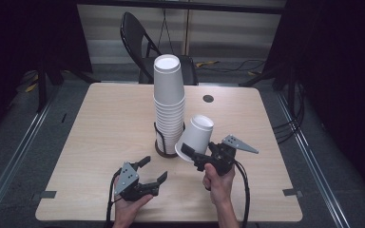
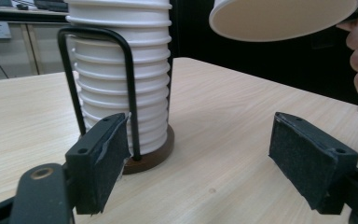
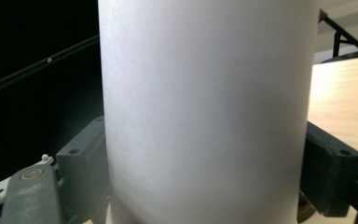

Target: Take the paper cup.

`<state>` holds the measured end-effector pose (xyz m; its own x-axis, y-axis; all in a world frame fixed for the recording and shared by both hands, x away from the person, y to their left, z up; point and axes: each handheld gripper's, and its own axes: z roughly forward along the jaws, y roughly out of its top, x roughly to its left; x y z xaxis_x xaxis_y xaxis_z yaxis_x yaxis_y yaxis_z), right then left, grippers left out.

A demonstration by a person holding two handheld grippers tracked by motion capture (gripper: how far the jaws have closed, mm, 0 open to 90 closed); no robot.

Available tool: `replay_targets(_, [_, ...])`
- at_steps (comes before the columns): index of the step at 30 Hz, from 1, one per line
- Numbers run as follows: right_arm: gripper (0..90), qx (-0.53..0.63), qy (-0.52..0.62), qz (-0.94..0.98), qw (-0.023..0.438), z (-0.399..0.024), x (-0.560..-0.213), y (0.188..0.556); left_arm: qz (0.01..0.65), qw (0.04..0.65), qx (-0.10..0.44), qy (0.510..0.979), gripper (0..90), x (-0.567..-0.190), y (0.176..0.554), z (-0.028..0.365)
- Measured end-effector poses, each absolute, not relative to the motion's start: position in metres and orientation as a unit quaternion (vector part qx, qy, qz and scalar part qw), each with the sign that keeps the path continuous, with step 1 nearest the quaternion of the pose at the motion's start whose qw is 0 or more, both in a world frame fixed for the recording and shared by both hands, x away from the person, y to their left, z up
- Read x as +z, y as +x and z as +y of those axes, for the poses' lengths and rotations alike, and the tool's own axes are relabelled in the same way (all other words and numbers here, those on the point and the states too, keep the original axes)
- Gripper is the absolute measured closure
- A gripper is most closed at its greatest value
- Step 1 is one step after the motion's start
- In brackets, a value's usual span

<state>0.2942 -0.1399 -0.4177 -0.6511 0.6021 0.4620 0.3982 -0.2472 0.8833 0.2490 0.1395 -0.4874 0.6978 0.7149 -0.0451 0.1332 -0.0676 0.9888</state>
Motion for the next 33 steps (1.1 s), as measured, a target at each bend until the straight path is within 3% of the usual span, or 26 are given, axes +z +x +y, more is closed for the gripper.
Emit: replay_targets(33, [16.1, 0.686, 0.452, 0.569, -0.029, -0.116, -0.465, 0.261, 0.289, 0.640, 0.263, 0.661, 33.7, -0.490, 0.253, 0.125])
